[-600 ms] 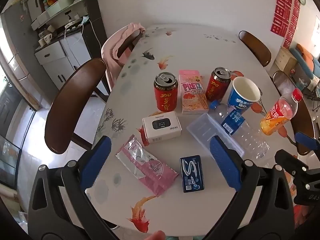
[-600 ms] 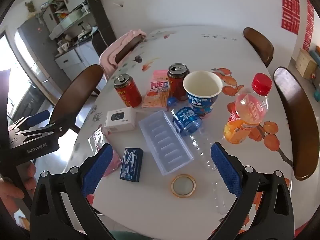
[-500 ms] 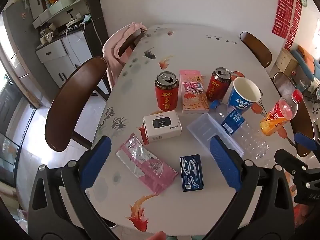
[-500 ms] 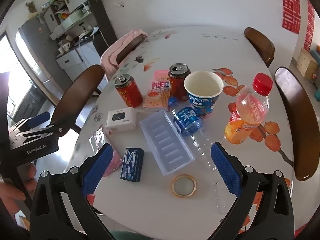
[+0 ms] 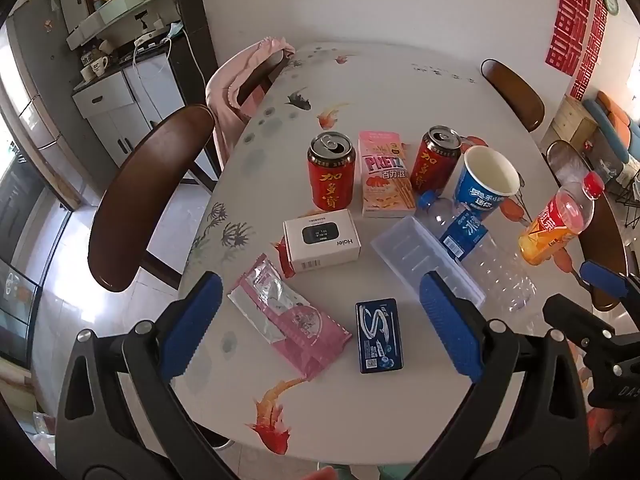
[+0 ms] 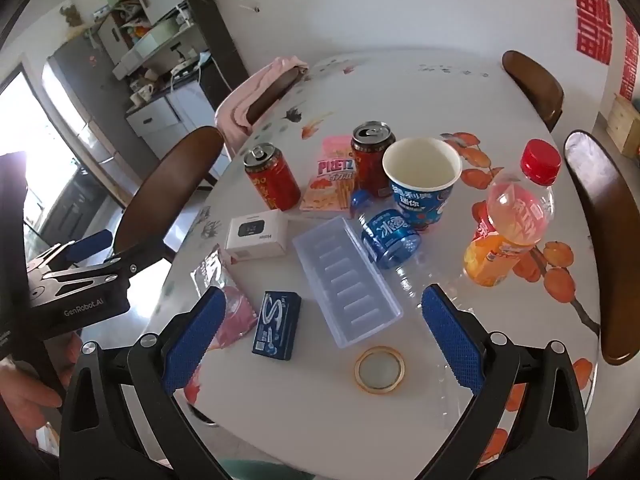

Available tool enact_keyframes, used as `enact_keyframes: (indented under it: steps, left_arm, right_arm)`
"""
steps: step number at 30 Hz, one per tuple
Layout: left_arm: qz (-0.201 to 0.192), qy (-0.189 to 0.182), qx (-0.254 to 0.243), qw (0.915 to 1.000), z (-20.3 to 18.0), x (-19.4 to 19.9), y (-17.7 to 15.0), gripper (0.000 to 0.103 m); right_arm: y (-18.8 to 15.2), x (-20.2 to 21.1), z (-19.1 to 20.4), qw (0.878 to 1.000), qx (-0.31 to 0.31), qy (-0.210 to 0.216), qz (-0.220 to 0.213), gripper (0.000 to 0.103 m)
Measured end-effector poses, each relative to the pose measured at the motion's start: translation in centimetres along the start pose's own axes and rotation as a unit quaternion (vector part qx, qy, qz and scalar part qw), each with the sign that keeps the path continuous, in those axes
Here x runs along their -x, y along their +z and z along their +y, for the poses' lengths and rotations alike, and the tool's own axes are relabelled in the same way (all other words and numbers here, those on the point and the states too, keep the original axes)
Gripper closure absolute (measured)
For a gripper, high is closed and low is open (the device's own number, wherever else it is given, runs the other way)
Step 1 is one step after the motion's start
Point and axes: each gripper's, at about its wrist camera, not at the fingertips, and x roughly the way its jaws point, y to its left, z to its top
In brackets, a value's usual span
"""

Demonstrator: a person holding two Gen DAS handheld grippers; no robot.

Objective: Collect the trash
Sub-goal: 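Move both tools toward the blue gum box and tape roll on the table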

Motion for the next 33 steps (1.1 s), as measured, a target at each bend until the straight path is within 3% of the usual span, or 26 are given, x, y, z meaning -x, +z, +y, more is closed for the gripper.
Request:
enact_keyframes:
  steps: [33]
  left_arm:
    - [0.021, 0.002, 0.010, 0.9997, 0.6, -0.9, -1.2, 0.007]
  right_arm:
    - [-0.8, -0.9, -0.1, 1.000, -0.002, 0.017, 0.018, 0.006]
